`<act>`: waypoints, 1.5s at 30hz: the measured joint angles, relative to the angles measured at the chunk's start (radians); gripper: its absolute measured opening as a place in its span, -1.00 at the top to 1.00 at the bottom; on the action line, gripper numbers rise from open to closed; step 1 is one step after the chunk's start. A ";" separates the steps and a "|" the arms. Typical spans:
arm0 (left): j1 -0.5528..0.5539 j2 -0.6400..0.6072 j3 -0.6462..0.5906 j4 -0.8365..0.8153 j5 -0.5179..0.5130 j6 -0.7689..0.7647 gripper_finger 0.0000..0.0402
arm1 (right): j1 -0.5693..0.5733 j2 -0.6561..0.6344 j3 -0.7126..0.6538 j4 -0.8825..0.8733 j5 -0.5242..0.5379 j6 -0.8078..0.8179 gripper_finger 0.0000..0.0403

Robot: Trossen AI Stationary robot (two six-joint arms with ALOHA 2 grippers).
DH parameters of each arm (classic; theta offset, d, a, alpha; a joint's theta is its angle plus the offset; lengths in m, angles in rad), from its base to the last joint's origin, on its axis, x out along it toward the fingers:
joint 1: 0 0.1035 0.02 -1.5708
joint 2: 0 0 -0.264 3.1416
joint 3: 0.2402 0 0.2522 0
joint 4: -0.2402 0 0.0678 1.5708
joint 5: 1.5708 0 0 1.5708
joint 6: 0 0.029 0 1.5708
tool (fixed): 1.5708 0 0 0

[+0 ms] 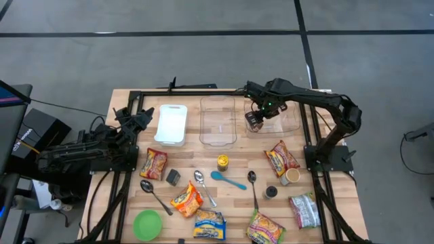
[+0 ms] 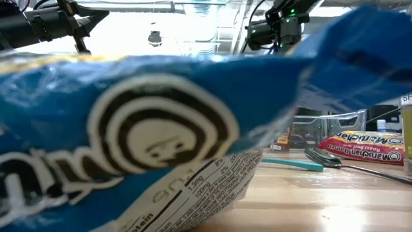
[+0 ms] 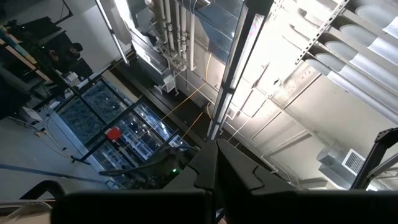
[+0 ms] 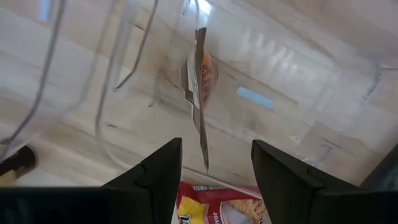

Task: Pick & Place Food Item
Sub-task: Put the black spice can into the right transparent bin

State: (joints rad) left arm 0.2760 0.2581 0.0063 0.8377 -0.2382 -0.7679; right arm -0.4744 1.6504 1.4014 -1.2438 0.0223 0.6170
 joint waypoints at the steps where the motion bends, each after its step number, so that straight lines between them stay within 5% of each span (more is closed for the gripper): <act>1: 0.000 0.000 0.000 0.000 0.000 0.000 0.99 | 0.000 -0.015 0.000 0.000 0.000 0.000 0.07; 13: 0.000 0.000 0.000 0.000 0.000 0.000 0.99 | 0.069 -0.281 0.000 0.007 0.000 0.002 0.09; 23: 0.000 0.000 0.000 0.000 0.000 0.000 0.99 | 0.305 -0.445 0.000 0.010 0.001 0.110 0.09; 34: 0.000 0.000 0.000 0.000 0.000 0.000 0.99 | 0.614 -0.460 0.000 0.091 0.126 0.224 0.11; 45: 0.000 0.001 0.000 0.028 0.000 0.000 0.99 | 0.728 -0.405 0.000 0.130 0.163 0.259 0.21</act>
State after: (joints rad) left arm 0.2760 0.2588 0.0060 0.8653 -0.2382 -0.7684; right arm 0.2533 1.2452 1.4014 -1.1136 0.1850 0.8761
